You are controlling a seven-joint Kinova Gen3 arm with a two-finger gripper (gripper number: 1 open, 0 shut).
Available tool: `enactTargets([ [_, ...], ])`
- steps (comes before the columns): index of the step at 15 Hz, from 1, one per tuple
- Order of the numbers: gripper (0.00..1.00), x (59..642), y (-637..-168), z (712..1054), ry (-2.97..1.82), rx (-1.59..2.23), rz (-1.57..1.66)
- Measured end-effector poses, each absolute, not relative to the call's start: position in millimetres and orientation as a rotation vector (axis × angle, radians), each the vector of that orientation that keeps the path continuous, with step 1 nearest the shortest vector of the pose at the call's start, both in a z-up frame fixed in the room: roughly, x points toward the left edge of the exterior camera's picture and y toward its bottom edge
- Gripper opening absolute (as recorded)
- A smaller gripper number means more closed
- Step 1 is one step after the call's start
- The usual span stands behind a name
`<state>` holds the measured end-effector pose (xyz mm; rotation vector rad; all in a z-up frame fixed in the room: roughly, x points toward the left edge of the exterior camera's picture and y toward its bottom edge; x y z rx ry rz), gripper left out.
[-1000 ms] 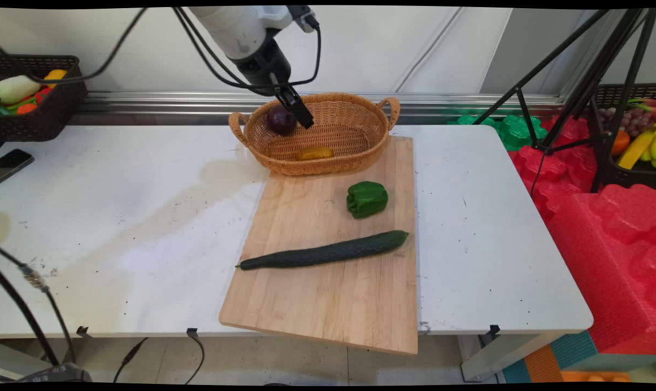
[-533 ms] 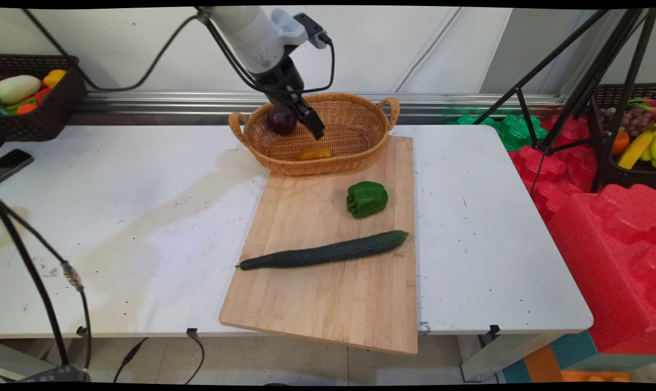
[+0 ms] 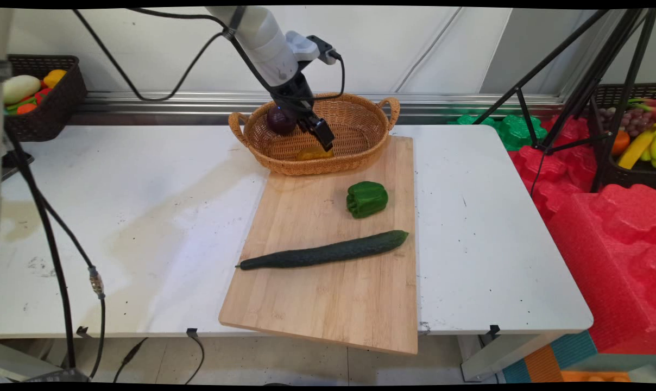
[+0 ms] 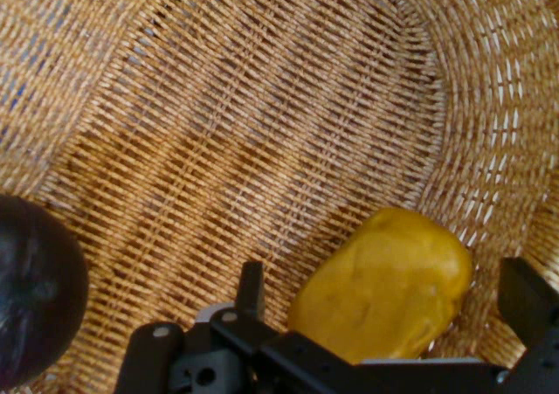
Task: Pick up the potato from the vegetable basket
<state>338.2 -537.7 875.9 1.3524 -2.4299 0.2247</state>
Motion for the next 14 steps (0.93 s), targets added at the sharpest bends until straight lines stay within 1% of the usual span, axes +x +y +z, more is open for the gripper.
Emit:
enactTargets([
  [5, 1.00, 337.3, -557.3, 856.6, -2.413, 1.382, 0.151],
  [14, 1.00, 337.2, -572.7, 836.8, -2.365, 1.461, 0.065],
])
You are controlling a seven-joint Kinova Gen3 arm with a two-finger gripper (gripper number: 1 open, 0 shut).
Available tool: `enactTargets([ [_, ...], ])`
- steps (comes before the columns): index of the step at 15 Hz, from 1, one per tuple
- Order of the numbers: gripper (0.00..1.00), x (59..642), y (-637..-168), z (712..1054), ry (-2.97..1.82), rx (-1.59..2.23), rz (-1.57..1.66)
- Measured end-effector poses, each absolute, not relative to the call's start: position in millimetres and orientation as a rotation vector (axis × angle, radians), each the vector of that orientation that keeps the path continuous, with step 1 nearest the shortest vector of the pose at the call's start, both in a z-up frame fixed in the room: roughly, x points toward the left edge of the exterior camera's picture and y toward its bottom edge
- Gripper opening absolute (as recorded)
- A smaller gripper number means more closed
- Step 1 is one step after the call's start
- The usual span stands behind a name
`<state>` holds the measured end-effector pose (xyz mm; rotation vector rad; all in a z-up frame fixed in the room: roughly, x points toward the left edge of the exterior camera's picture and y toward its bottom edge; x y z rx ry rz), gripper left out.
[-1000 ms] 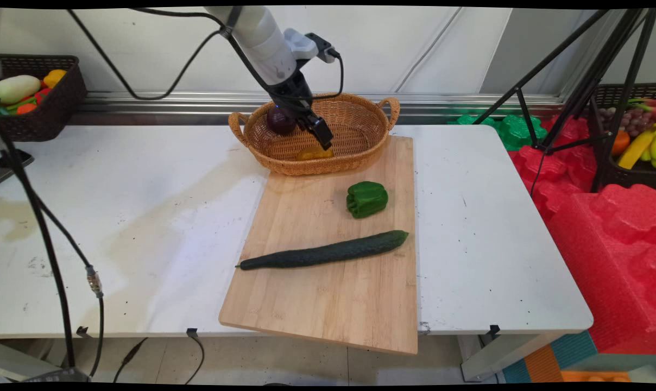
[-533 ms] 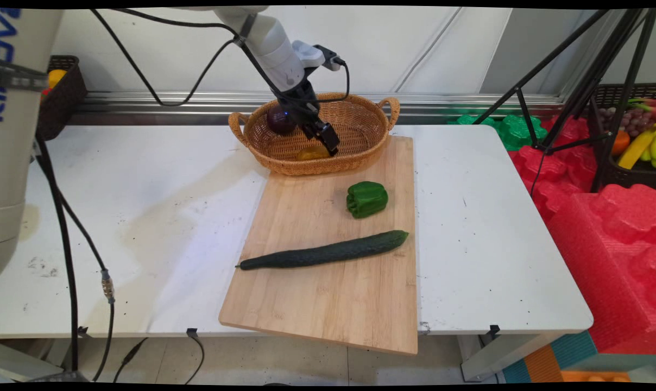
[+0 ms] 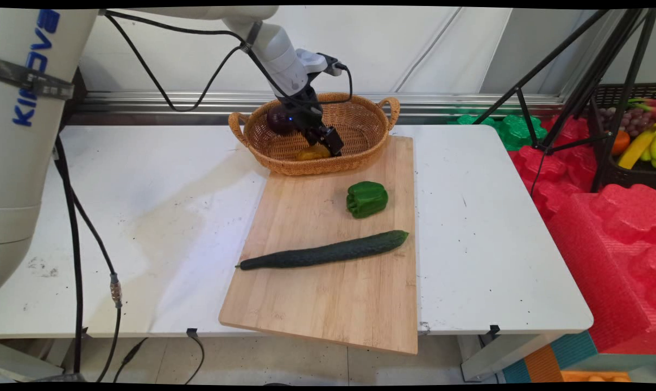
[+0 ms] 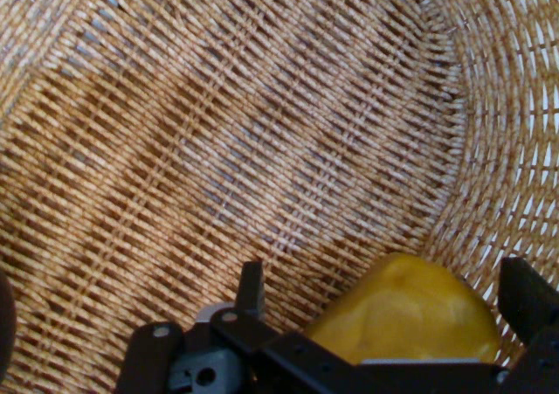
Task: Pick up the potato from the vegetable basket, then place the picked object on the cutting board
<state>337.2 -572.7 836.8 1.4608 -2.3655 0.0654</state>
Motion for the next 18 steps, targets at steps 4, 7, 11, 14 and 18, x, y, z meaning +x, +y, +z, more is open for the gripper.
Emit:
enactTargets([
  [4, 1.00, 337.9, -573.2, 833.1, -2.349, 1.494, 0.038],
  [7, 1.00, 339.2, -572.3, 831.9, -2.339, 1.516, 0.024],
  [11, 1.00, 341.7, -570.8, 832.3, -2.333, 1.544, 0.017],
  [14, 0.00, 343.5, -570.1, 833.7, -2.334, 1.560, 0.019],
  [18, 0.00, 344.2, -569.6, 835.9, -2.340, 1.569, 0.025],
])
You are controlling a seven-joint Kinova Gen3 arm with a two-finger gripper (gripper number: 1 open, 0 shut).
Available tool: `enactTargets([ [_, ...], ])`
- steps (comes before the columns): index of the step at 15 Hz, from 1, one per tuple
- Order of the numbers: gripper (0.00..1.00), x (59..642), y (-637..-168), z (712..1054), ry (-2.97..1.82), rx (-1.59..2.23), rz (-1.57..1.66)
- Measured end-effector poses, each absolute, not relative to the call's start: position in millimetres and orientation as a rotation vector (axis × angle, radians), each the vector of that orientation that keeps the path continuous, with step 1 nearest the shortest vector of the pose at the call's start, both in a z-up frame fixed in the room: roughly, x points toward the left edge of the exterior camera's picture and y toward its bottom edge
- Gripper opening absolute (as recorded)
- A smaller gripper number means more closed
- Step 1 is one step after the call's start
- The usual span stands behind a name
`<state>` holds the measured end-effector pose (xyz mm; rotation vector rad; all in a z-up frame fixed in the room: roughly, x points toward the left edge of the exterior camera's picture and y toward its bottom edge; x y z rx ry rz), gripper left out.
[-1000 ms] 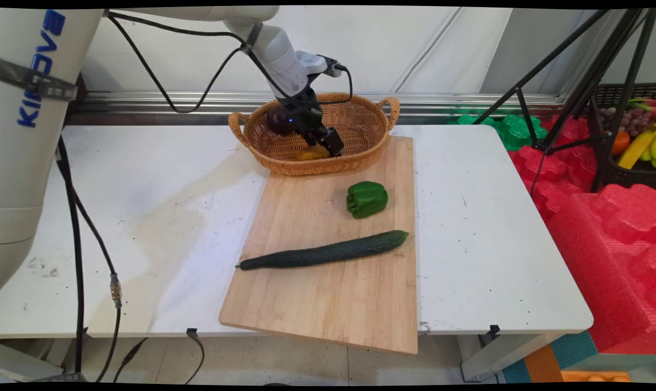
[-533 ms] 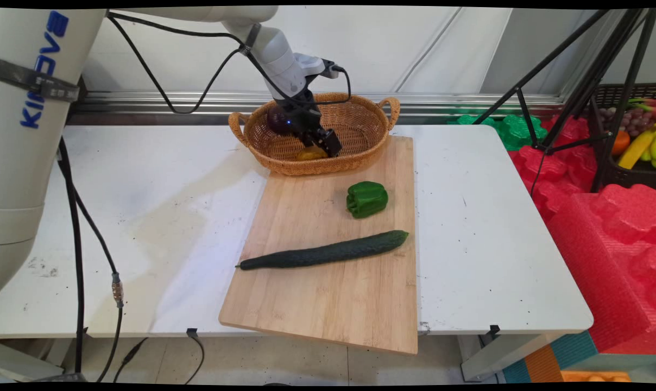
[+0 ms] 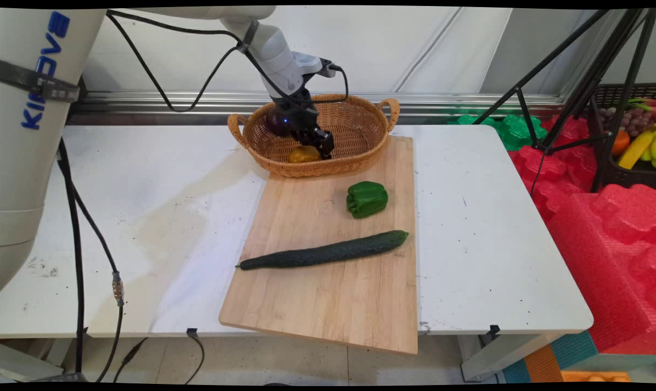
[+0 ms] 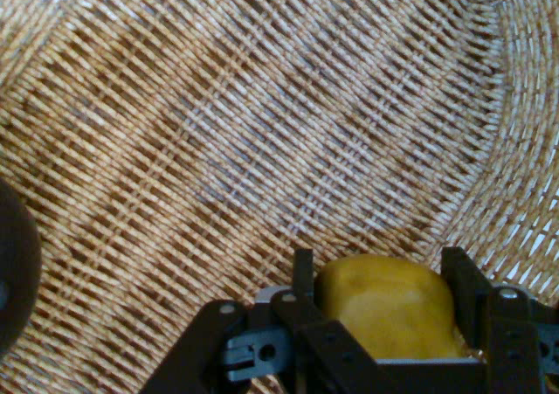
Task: Place the picked object on the cutting board
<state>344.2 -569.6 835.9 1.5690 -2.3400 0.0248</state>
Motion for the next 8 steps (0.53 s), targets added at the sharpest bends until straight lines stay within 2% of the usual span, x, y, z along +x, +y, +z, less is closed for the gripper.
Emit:
enactTargets([
  [8, 0.00, 344.2, -575.7, 852.5, -2.371, 1.516, 0.125],
])
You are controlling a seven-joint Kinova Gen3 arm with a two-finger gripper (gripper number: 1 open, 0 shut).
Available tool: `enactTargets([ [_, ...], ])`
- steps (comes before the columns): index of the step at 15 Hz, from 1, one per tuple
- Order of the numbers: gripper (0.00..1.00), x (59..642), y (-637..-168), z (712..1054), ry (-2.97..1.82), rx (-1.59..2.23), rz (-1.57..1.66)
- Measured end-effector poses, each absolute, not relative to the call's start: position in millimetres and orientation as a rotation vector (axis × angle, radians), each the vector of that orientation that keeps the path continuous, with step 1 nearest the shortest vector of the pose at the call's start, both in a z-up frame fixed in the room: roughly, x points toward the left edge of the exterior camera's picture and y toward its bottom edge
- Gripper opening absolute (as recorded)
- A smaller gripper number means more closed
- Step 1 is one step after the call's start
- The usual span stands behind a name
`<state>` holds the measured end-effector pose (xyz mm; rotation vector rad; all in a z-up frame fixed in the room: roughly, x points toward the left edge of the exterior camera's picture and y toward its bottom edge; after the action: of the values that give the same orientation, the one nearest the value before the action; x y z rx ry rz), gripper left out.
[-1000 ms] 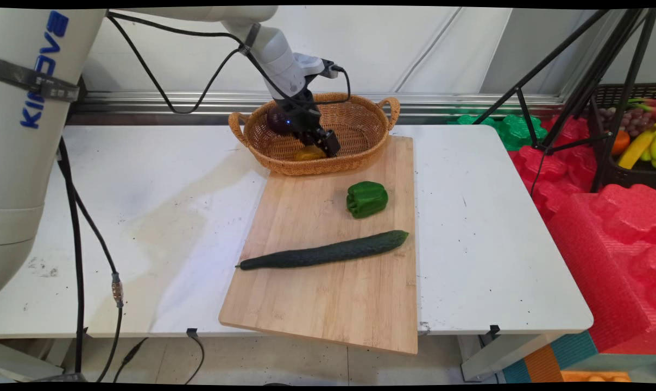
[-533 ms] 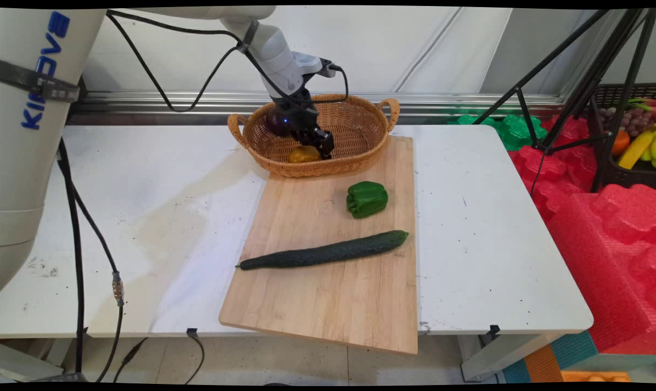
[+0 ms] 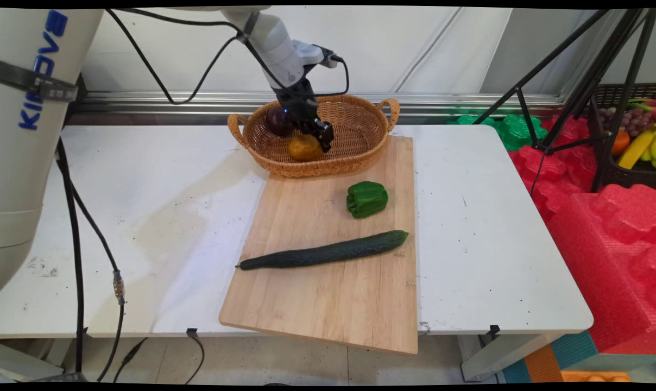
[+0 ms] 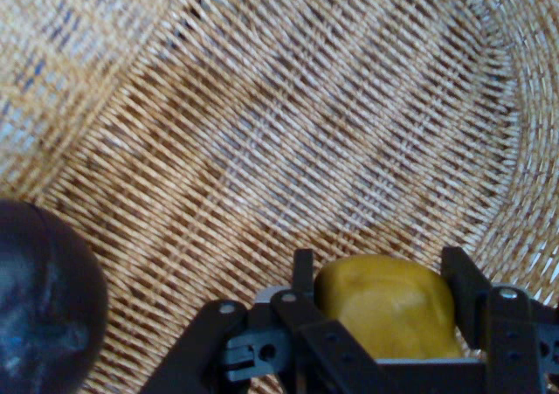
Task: Place the picked object on the cutting board
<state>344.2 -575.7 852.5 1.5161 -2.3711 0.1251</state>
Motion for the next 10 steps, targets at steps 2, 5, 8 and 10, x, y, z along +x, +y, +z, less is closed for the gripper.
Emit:
enactTargets([
  [2, 0.00, 342.2, -574.6, 863.1, -2.395, 1.478, 0.168],
  [5, 0.00, 337.3, -567.7, 883.3, -2.429, 1.419, 0.238],
  [8, 0.00, 328.3, -551.4, 908.9, -2.461, 1.358, 0.318],
  [10, 0.00, 321.2, -536.3, 924.2, -2.473, 1.324, 0.361],
])
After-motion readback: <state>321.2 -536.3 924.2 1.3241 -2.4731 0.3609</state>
